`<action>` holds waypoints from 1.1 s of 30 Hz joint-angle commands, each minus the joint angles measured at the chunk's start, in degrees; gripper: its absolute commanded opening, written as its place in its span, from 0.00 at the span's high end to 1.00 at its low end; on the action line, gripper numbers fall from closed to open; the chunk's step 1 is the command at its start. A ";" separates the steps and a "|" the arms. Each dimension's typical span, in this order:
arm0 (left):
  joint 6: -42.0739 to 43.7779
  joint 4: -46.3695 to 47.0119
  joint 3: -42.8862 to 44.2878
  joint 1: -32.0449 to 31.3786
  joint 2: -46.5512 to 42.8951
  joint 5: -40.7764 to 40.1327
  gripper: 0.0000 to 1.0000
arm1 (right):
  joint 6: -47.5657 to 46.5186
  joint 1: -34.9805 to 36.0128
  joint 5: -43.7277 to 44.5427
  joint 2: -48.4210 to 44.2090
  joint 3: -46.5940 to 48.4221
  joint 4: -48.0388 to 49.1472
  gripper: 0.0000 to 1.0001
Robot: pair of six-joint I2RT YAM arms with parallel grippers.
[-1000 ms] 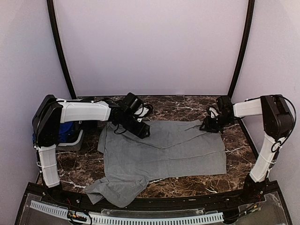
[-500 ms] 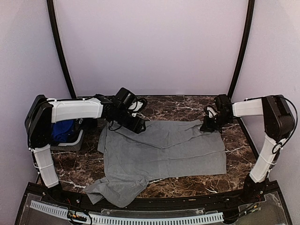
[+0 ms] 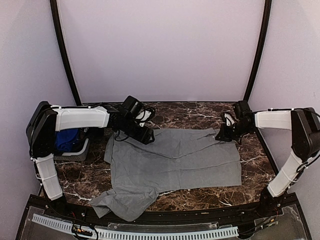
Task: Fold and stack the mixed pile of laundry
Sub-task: Fold the flattened shirt at the center of the board.
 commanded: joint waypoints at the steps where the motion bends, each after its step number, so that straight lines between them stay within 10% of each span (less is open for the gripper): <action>1: 1.69 0.46 0.88 0.70 -1.84 2.56 0.32 | 0.95 0.77 -1.59 -1.71 -1.86 0.92 1.00; 9: 3.77 1.22 0.62 -0.63 0.16 8.19 0.40 | -0.53 0.63 0.84 -0.07 0.60 -1.04 0.99; 15: 8.80 -0.39 4.03 -6.51 3.18 4.04 0.40 | -1.18 -0.80 4.37 1.78 3.97 -2.75 0.64; 33: 10.47 -5.36 20.06 -12.54 16.64 -4.98 0.46 | -2.41 -2.30 4.77 10.72 9.32 -2.85 0.64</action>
